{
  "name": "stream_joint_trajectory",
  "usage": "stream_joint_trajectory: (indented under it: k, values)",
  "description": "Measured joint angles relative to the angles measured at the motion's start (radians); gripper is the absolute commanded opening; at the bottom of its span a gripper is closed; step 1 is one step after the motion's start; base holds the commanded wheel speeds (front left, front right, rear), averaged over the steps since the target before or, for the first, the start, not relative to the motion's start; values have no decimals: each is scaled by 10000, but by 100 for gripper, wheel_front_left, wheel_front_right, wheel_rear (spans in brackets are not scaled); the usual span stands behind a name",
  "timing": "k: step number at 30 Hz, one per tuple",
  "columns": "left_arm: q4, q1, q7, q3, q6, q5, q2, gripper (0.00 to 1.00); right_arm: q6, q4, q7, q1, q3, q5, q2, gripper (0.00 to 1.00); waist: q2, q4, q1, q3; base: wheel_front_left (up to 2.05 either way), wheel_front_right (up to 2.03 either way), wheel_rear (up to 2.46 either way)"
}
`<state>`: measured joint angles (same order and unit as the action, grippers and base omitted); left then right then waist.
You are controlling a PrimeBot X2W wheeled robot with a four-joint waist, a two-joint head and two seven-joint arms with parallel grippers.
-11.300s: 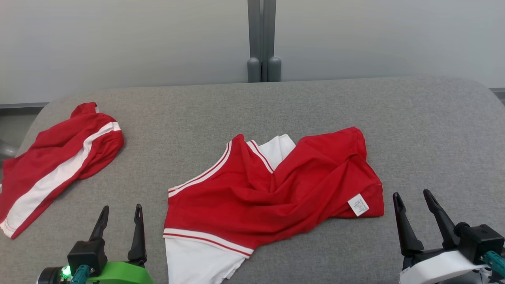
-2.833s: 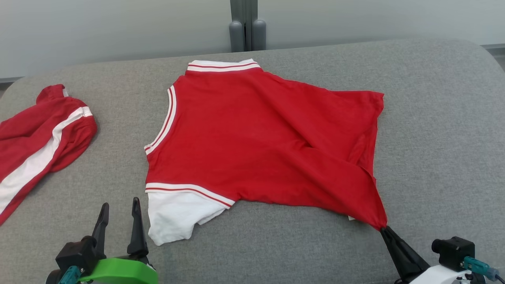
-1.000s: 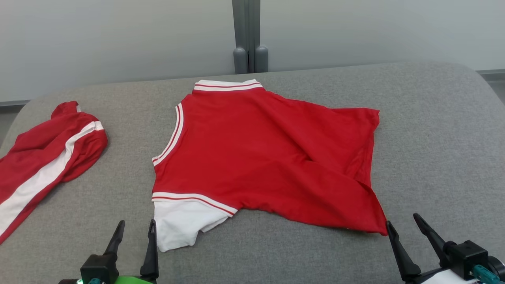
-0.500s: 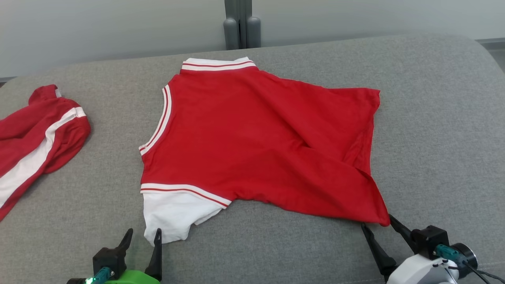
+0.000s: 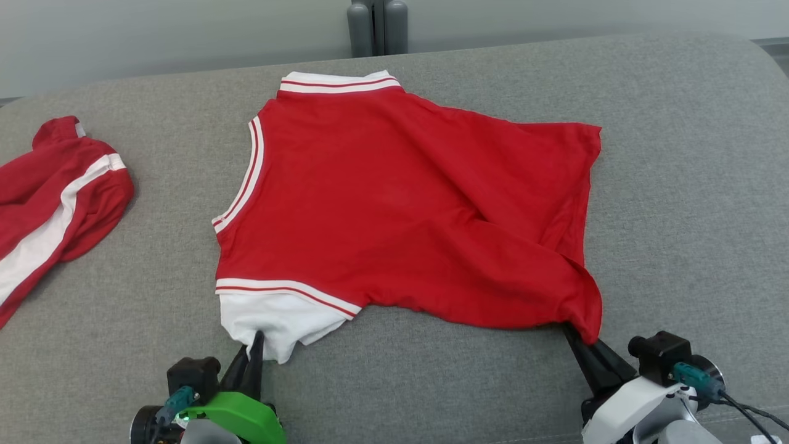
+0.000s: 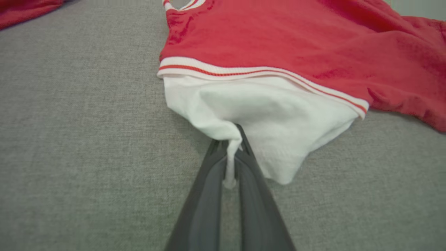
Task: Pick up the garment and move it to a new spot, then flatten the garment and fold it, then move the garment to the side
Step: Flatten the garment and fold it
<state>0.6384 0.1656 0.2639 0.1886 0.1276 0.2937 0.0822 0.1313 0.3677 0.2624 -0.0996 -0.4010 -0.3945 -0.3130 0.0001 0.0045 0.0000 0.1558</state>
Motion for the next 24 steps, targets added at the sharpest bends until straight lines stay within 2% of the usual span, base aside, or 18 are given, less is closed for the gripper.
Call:
stream_joint_trajectory:
  k: [6, 11, 13, 16, 17, 18, 24]
  values:
    - [-1212, 250, 0, 75, 0, 702, 163, 0, 0, -1066, 2, -126, 217, -276, -163, 0, 0, 30, 0, 81, 0, 0, 0]
    - [-2113, 1149, 0, 94, 0, 1283, 523, 0, 0, -1540, 2, -1075, 178, -506, -516, 0, 0, 50, 0, 286, 0, 0, 0]
    - [-2188, 1825, 0, 399, 0, 1423, 830, 0, 0, -1473, 2, -1707, 153, -755, -709, 0, 0, 62, 0, 429, 0, 0, 0]
    - [-2113, 3192, -94, 819, 6, 1613, 1363, 0, 0, -1074, -92, -3114, -98, -1200, -941, 0, 0, 68, 0, 692, 0, 0, 0]
    - [-2021, 4391, -355, 968, 8, 1933, 1680, 0, 0, -834, -247, -4449, -382, -1532, -1083, 0, 0, 50, 0, 932, 0, 0, 0]
    - [-1962, 4940, -462, 1068, 10, 1933, 1831, 0, 0, -694, -362, -5091, -447, -1772, -1091, 0, 0, 40, 0, 1049, 0, 0, 0]
    - [-773, 9273, -1444, 1298, 12, 2602, 2359, 0, 0, 1016, -1661, -9854, -886, -3149, -1137, 0, 0, -49, 1, 2056, 0, 0, 0]
